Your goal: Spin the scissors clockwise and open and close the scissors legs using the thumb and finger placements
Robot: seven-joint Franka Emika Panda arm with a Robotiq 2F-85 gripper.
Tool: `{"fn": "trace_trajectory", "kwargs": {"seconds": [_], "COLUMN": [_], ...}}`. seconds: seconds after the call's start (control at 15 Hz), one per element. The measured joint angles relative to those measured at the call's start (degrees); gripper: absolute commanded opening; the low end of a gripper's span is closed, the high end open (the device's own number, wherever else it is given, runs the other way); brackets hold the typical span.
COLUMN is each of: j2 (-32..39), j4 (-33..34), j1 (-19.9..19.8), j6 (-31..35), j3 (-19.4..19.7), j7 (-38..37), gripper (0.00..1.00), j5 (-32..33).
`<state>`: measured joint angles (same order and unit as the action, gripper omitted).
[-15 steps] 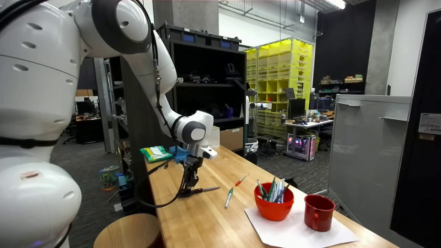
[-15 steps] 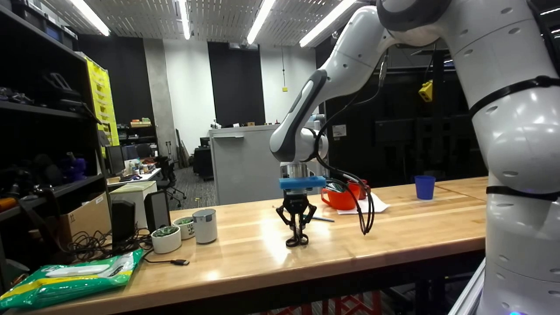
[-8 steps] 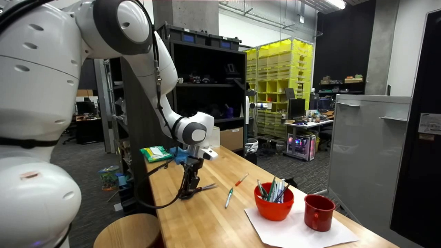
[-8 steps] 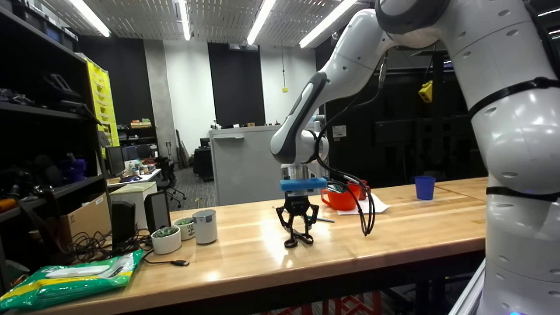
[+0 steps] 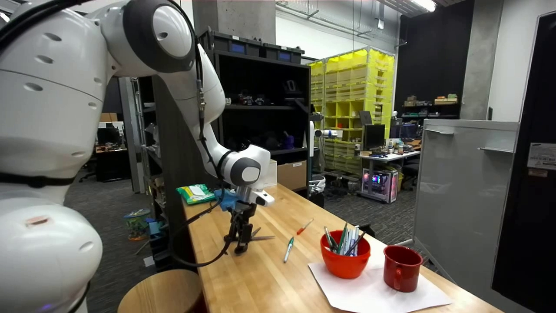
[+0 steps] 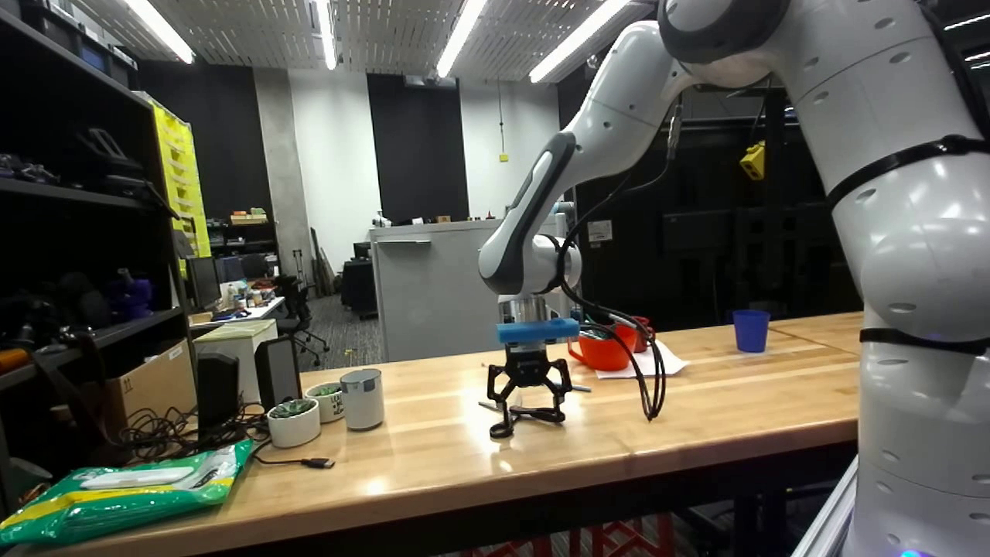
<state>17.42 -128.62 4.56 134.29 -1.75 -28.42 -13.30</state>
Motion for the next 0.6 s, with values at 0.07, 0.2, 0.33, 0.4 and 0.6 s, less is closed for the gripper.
{"fn": "trace_trajectory", "kwargs": {"seconds": [0.07,0.2,0.33,0.4,0.6], "j2": [0.04,0.02,-0.04,-0.05,-0.06], "j4": [0.03,0.3,0.79,1.05,1.76], "j1": [0.0,0.03,0.09,0.11,0.12], "j6": [0.0,-0.11,-0.34,-0.44,-0.6], "j3": [0.0,-0.03,-0.19,-0.3,-0.41], "j7": [0.03,0.14,0.26,0.4,0.82], "gripper": [0.74,0.64,0.5,0.43,0.19], "j5": [0.0,-0.02,-0.27,-0.56,-1.61]}}
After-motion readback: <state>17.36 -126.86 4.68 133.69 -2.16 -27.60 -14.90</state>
